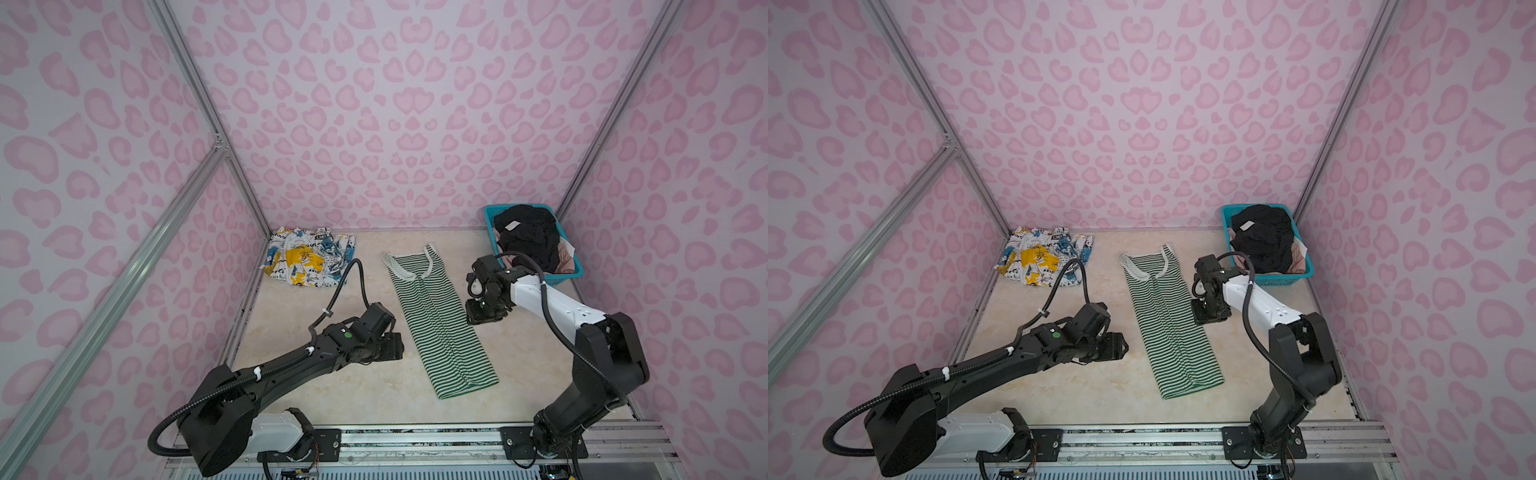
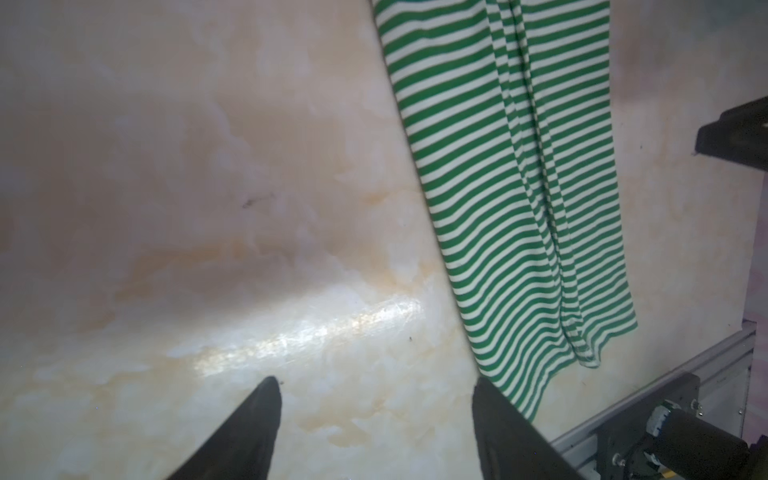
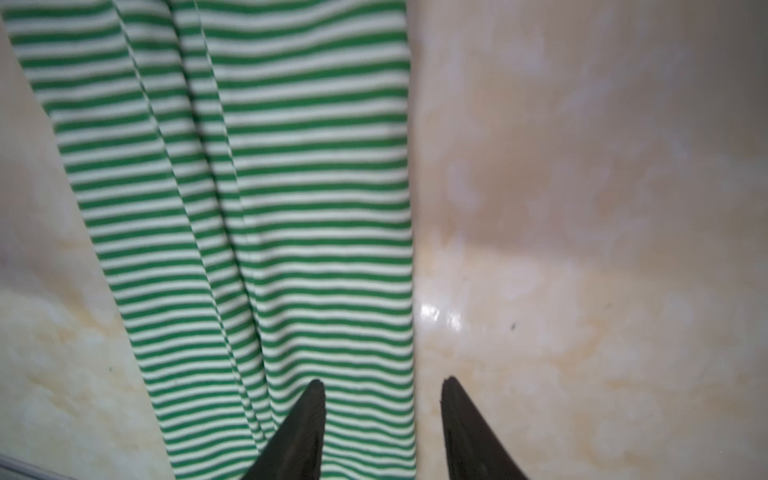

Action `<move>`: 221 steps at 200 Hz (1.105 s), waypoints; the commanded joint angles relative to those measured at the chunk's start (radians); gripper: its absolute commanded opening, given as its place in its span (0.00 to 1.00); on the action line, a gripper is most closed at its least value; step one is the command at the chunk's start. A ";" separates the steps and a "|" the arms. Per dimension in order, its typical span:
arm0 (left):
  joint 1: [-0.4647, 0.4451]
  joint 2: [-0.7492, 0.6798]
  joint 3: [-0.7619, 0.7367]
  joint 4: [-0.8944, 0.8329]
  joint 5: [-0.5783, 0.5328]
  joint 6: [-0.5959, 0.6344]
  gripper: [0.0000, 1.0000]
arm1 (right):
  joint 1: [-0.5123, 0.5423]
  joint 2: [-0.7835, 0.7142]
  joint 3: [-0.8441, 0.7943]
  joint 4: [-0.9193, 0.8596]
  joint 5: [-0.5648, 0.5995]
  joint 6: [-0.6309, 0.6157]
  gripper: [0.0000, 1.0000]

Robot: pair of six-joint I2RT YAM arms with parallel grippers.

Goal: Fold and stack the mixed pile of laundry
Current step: 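Lower both grippers to the shirt's near hem and grasp it, then lift the near hem with both grippers, raising the shirt's lower half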

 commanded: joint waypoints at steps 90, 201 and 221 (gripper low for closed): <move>-0.181 0.284 0.069 0.280 0.154 -0.195 0.69 | 0.112 -0.246 -0.419 0.128 0.013 0.313 0.46; -0.256 0.395 0.102 0.142 0.200 -0.263 0.41 | 0.133 -0.293 -0.483 0.165 -0.003 0.351 0.43; -0.256 0.396 0.112 0.099 0.174 -0.268 0.26 | 0.140 -0.300 -0.486 0.160 -0.002 0.356 0.43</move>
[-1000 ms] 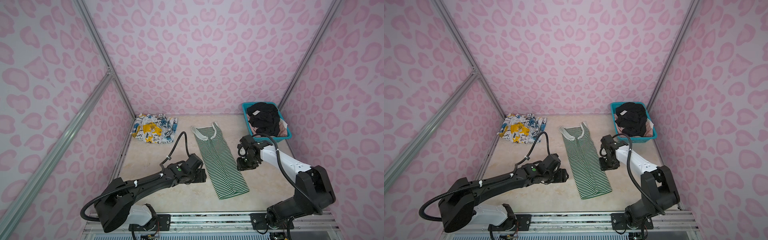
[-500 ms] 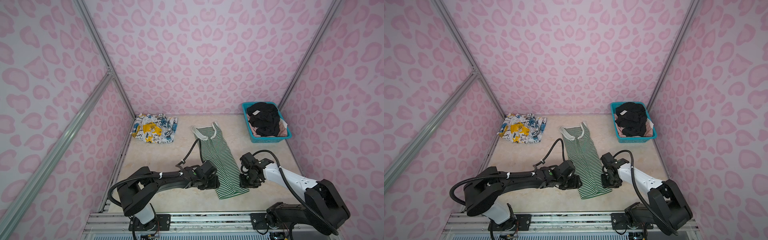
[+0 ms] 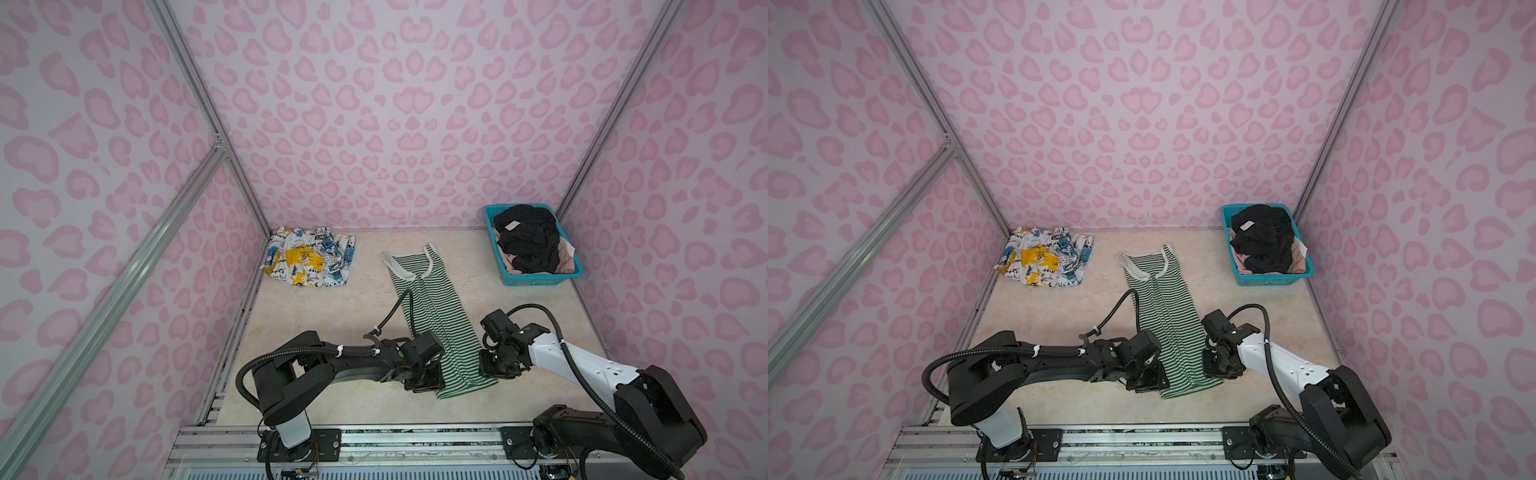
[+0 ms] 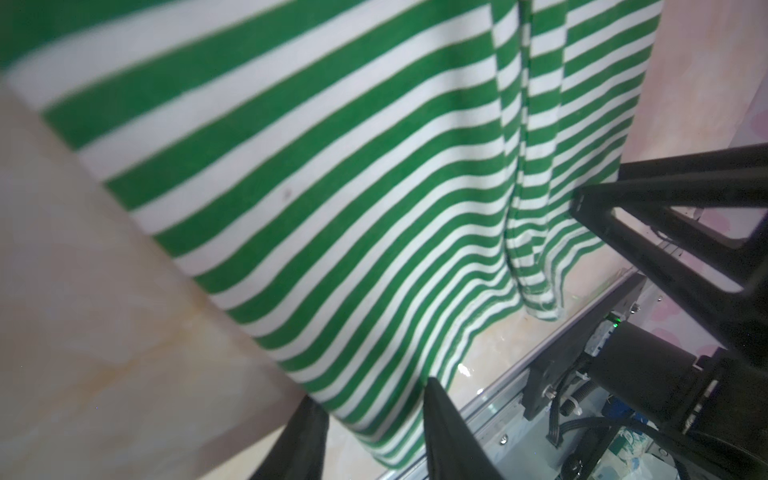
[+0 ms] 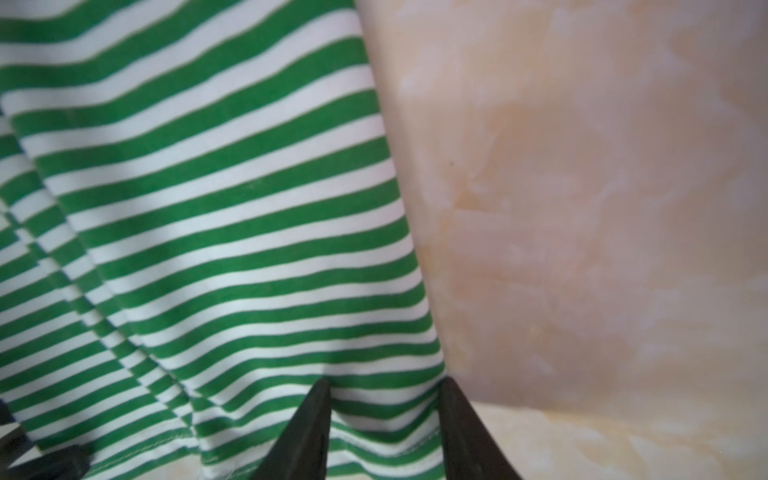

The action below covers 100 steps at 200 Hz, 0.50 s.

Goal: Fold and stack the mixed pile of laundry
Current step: 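Lift the near hem with both grippers, raising the shirt's lower half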

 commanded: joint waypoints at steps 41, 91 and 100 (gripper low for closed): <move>0.010 -0.024 -0.018 -0.176 -0.093 -0.015 0.16 | 0.023 -0.027 -0.001 -0.030 0.001 0.016 0.42; 0.024 -0.029 -0.016 -0.238 -0.099 0.041 0.03 | 0.056 -0.048 0.031 -0.083 0.002 0.014 0.45; 0.029 -0.035 -0.021 -0.245 -0.101 0.046 0.03 | 0.057 -0.053 0.033 -0.090 0.006 0.014 0.46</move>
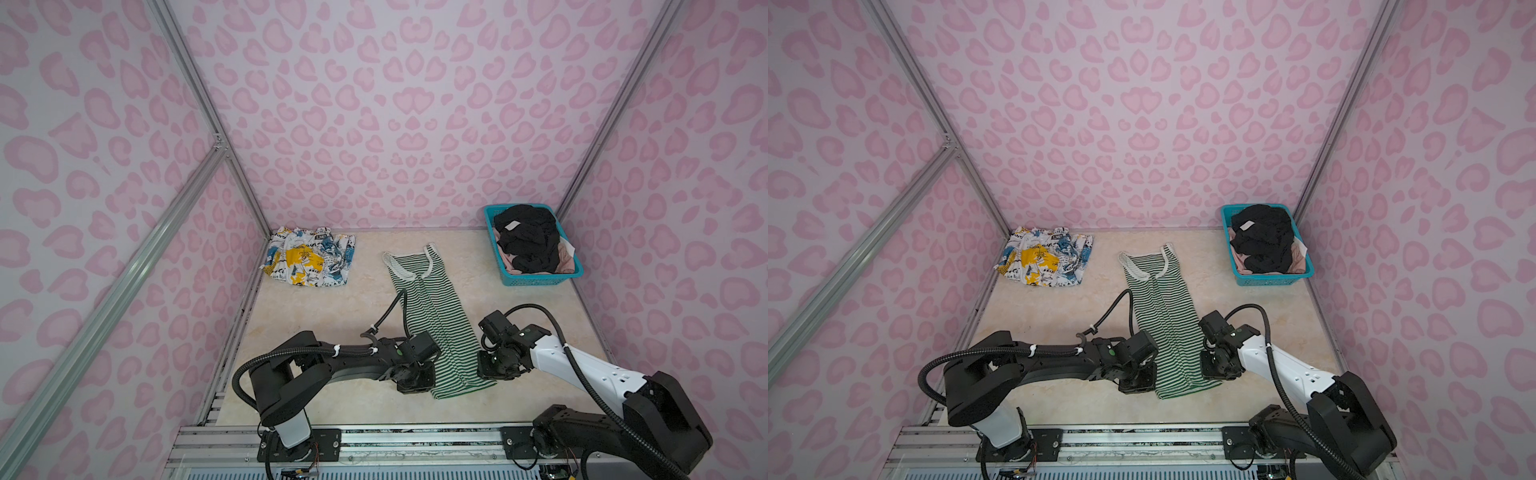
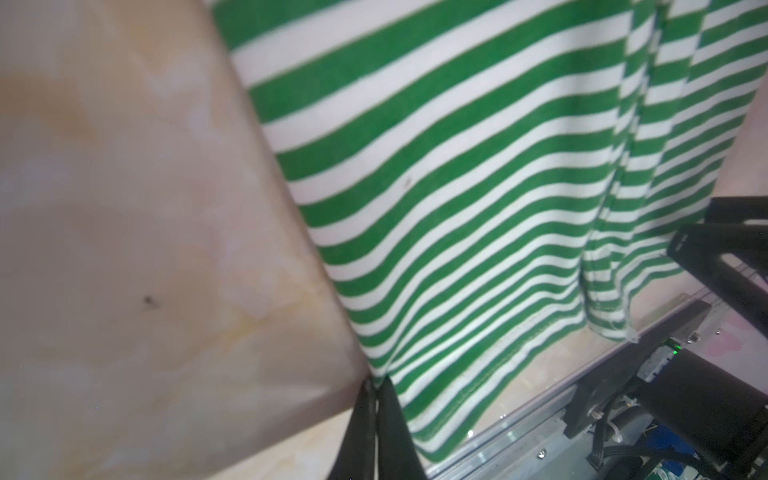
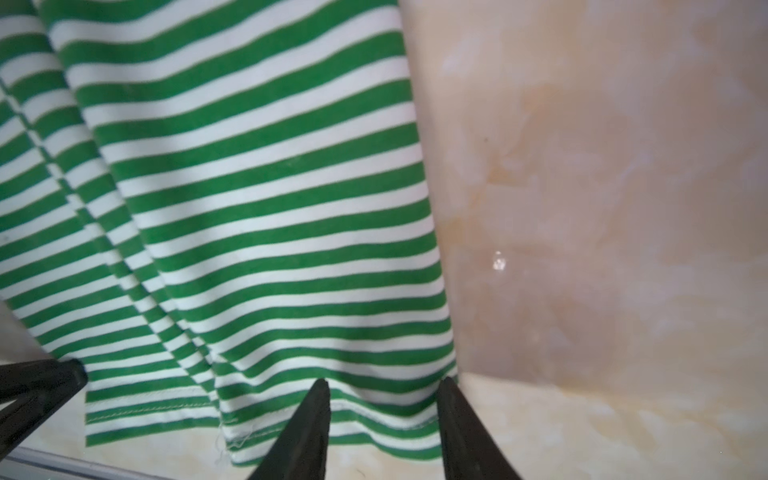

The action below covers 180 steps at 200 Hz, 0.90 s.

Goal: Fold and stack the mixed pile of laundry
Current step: 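Lift the near hem with both grippers, raising the shirt's lower half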

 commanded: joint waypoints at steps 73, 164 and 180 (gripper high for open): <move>0.041 -0.064 -0.039 -0.166 -0.056 0.085 0.12 | 0.008 0.015 -0.017 -0.008 -0.038 0.011 0.50; 0.023 -0.087 -0.150 0.049 0.104 0.011 0.50 | 0.015 -0.011 -0.106 0.044 -0.161 0.046 0.44; 0.007 -0.075 -0.159 0.074 0.119 -0.006 0.46 | 0.019 -0.025 -0.116 0.029 -0.149 0.059 0.40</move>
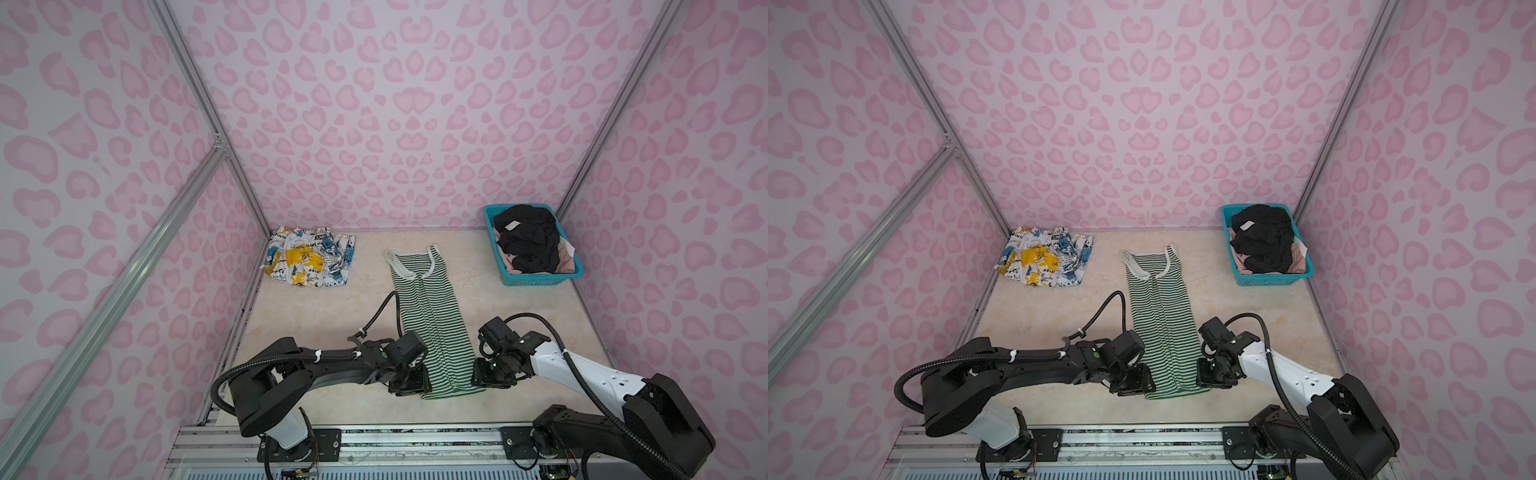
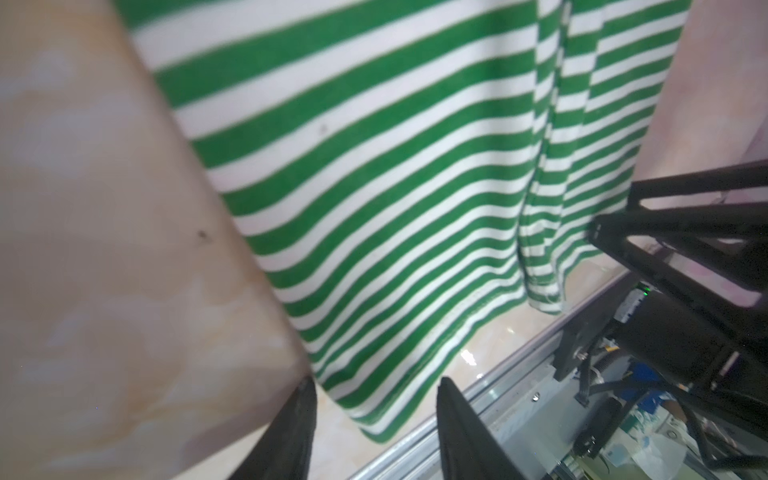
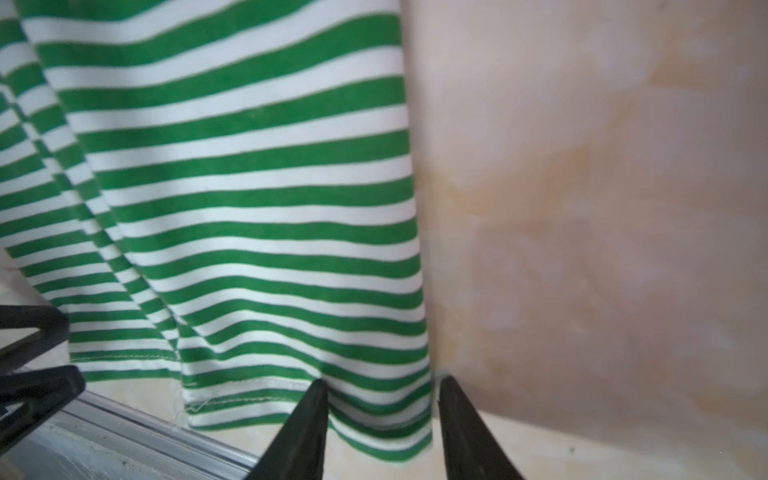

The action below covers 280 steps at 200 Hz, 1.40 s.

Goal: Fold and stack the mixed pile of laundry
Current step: 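Lift the near hem with both grippers, raising the shirt's lower half, then carry the held hem with both grippers toward the shirt's neckline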

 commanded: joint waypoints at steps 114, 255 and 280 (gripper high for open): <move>-0.032 0.010 -0.041 -0.079 -0.049 -0.086 0.05 | 0.042 -0.064 -0.020 -0.082 0.014 0.049 0.07; -0.086 -0.207 -0.091 -0.215 -0.064 -0.151 0.02 | 0.228 -0.103 0.049 -0.178 0.046 0.141 0.00; -0.072 -0.280 -0.052 -0.305 -0.119 -0.150 0.02 | 0.254 -0.114 0.119 -0.247 0.103 0.136 0.00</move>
